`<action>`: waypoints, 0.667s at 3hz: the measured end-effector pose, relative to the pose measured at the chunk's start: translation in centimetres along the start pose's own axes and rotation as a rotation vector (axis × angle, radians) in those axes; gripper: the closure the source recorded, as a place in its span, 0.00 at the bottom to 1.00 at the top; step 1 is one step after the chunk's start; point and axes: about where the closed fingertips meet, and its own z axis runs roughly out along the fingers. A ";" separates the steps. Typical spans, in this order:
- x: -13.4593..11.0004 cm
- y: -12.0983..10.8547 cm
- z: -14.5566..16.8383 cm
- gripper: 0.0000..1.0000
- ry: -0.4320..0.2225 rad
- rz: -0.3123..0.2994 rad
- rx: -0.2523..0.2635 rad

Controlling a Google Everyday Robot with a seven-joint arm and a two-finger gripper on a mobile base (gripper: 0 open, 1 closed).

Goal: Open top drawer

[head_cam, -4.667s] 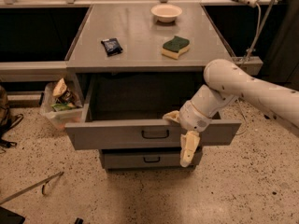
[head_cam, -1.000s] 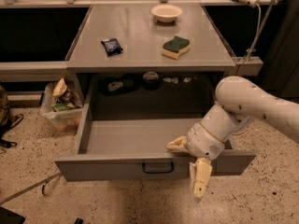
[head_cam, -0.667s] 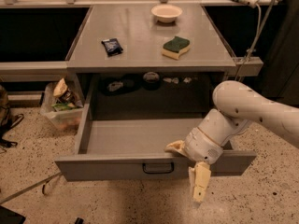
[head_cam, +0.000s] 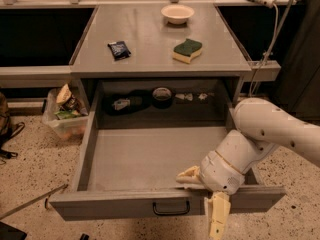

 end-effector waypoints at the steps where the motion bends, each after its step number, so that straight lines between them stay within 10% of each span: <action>1: 0.0 0.0 0.0 0.00 0.000 0.000 0.000; 2: 0.2 1.0 1.7 0.00 0.002 0.015 -0.045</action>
Offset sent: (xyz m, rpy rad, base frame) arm -0.0399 0.0141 -0.0186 -0.0115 0.1063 0.0468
